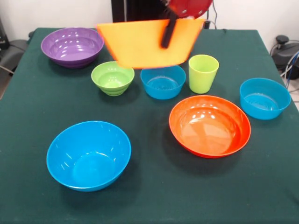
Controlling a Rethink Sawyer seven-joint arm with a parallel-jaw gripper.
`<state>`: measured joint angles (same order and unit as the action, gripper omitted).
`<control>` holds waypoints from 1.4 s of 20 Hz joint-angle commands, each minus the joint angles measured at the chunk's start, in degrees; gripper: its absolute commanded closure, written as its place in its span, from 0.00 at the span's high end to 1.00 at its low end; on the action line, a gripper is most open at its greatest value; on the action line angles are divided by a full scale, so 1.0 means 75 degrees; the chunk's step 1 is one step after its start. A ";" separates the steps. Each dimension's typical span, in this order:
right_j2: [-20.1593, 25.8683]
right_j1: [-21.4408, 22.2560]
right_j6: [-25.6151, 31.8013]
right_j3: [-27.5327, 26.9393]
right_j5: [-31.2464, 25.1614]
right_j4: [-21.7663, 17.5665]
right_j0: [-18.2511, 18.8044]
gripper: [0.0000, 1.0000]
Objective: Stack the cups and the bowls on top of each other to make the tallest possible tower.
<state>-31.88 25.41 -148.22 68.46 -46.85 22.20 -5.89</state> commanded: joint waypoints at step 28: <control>-0.0330 -0.3599 0.0638 -0.6896 -0.3259 -0.0157 0.1600 0.00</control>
<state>-33.90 0.59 -148.22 27.95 -61.79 21.58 3.53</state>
